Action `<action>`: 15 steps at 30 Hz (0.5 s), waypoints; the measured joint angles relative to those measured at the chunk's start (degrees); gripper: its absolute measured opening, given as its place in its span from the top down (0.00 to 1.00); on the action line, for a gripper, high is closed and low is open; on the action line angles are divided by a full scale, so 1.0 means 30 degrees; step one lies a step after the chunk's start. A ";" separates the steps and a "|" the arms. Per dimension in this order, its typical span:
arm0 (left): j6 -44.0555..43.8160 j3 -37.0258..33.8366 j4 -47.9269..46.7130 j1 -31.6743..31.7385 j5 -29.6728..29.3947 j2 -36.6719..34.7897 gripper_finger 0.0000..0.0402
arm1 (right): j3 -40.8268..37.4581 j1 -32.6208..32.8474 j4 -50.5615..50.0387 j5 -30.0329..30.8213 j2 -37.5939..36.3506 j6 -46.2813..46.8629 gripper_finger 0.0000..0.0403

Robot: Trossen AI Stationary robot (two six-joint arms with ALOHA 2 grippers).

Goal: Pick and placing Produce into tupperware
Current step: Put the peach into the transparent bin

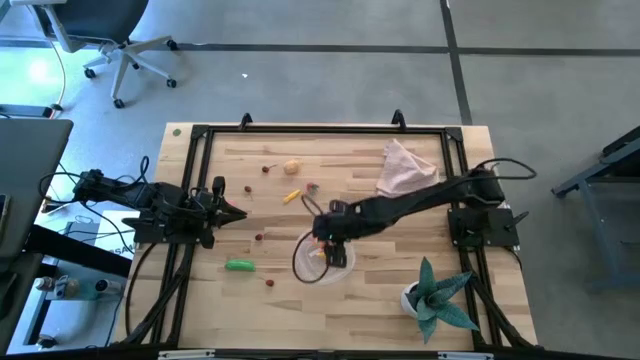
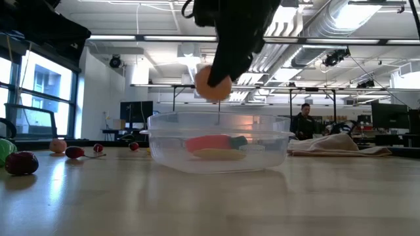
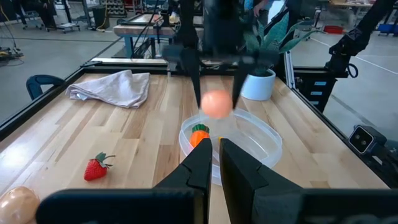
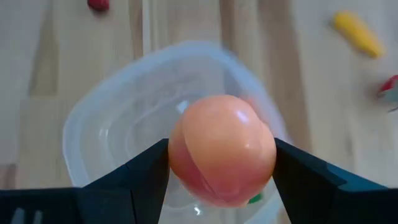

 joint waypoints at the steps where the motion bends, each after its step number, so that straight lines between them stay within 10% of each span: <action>1: 0.0003 0.0000 0.0000 0.0003 0.0000 0.0003 0.95 | 0.0000 0.0149 0.0071 0.0011 0.0310 0.0131 0.40; 15: 0.0004 0.0000 0.0000 0.0001 0.0004 0.0002 0.95 | 0.0000 0.0710 0.1013 -0.0109 0.2589 0.0432 0.40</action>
